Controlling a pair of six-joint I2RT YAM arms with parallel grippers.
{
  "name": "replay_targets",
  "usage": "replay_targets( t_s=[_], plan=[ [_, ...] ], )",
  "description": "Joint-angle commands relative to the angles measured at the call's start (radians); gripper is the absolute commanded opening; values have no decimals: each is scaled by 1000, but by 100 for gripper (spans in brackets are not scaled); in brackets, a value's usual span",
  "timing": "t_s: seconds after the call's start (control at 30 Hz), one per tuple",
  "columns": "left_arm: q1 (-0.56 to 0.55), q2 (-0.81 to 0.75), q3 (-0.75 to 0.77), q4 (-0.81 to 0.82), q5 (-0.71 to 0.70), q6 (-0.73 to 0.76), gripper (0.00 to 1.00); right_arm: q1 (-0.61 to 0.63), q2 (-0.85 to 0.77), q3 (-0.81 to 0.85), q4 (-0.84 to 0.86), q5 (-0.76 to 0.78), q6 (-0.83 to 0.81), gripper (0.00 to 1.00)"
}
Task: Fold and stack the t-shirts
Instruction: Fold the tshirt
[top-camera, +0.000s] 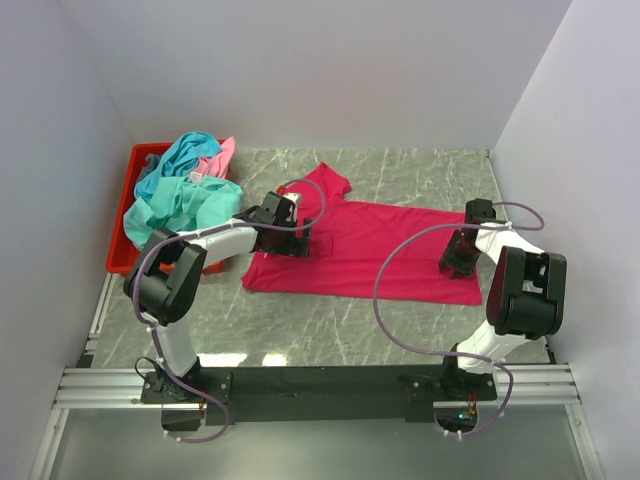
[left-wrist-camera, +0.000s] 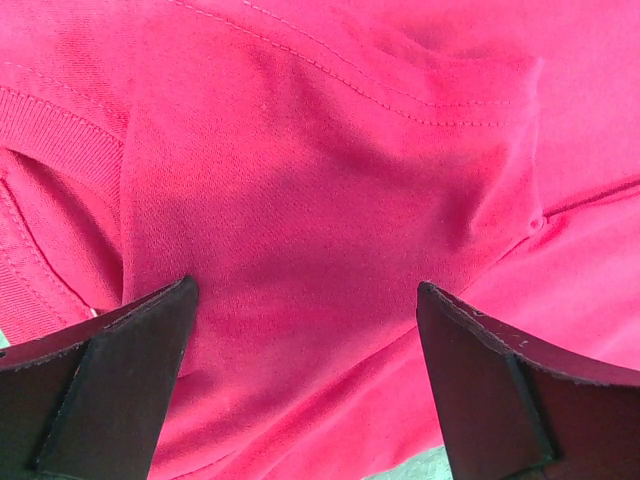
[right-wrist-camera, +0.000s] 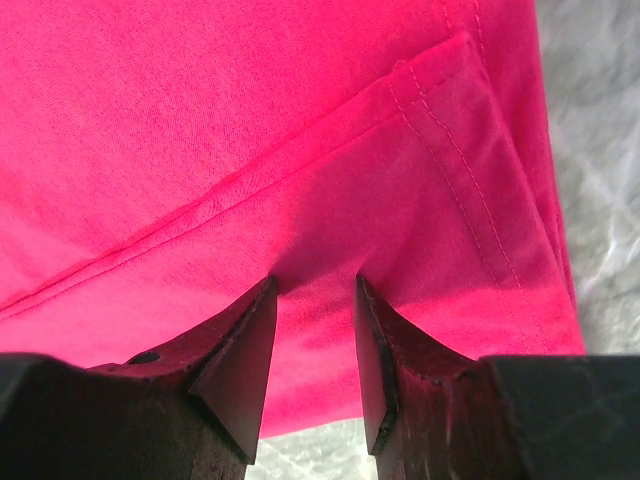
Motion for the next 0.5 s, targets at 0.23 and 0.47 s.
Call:
replay_targets(
  t_s=[0.23, 0.47],
  plan=[
    [15, -36, 92, -186, -6, -20, 99, 8, -43, 10, -129, -35, 24, 45],
    [32, 107, 541, -269, -44, -84, 99, 8, -79, 185, -188, -52, 30, 45]
  ],
)
